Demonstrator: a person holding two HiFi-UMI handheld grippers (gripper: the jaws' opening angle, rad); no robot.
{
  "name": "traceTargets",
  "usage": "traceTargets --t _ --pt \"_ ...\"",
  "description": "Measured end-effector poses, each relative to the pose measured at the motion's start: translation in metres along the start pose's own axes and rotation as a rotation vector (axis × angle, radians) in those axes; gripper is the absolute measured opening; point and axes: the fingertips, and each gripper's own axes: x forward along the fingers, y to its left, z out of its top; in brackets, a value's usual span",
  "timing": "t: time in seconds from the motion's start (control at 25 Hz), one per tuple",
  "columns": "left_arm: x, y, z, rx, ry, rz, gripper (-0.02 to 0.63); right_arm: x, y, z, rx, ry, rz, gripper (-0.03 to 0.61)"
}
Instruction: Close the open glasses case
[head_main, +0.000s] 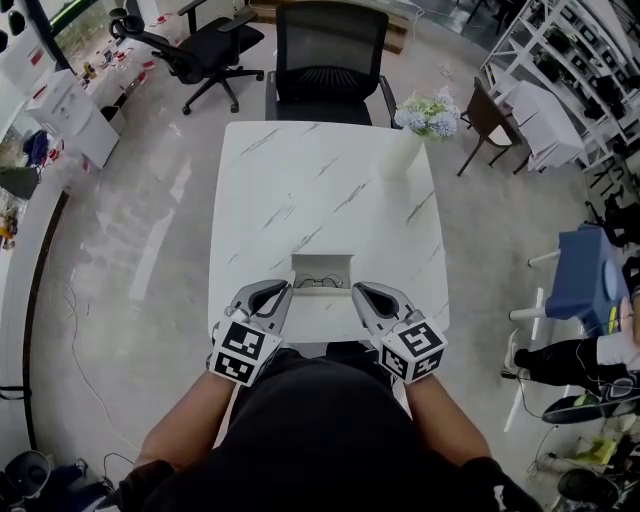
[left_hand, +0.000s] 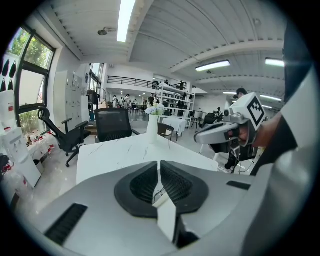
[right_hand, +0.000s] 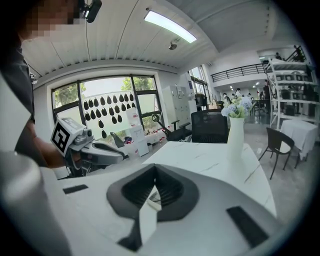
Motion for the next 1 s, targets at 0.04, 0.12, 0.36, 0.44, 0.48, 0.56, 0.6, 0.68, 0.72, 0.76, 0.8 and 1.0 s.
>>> traceTargets --t 0.04,0.12,0.36,0.44,0.48,0.56,0.6,0.68,0.72,0.76,0.8,1.0 --pt "0.001 0.000 0.000 0.000 -0.001 0.000 0.022 0.000 -0.001 0.000 0.000 -0.003 -0.002 0.002" --pt "0.002 0.000 -0.001 0.002 -0.002 -0.001 0.029 0.001 -0.002 -0.001 -0.003 -0.002 -0.010 0.011" --pt "0.003 -0.002 -0.005 -0.017 0.011 -0.018 0.091 0.000 0.001 -0.003 -0.013 0.004 0.004 0.087" --pt "0.003 0.000 -0.006 -0.027 0.006 -0.018 0.101 0.001 0.004 -0.003 -0.028 0.009 0.013 0.095" --pt "0.004 0.000 -0.006 -0.028 0.003 -0.017 0.101 0.002 0.005 -0.004 -0.035 0.014 0.009 0.095" --pt "0.005 -0.002 -0.007 -0.028 0.003 -0.021 0.101 0.001 0.003 -0.006 -0.041 0.019 -0.003 0.095" --pt "0.006 -0.003 -0.007 -0.027 0.003 -0.023 0.101 0.001 0.002 -0.007 -0.040 0.022 -0.008 0.095" --pt "0.007 -0.005 -0.007 -0.021 0.003 -0.025 0.100 0.001 0.000 -0.009 -0.033 0.027 -0.011 0.095" --pt "0.007 -0.006 -0.007 -0.019 0.003 -0.026 0.100 0.001 0.000 -0.010 -0.030 0.028 -0.011 0.095" --pt "0.007 -0.007 -0.007 -0.016 0.006 -0.026 0.100 0.001 0.000 -0.010 -0.030 0.029 -0.012 0.095" --pt "0.007 -0.007 -0.009 -0.014 0.011 -0.026 0.100 0.001 -0.001 -0.011 -0.030 0.030 -0.012 0.095" --pt "0.009 -0.004 -0.012 -0.008 0.030 -0.020 0.100 0.001 -0.001 -0.014 -0.036 0.036 -0.005 0.095"
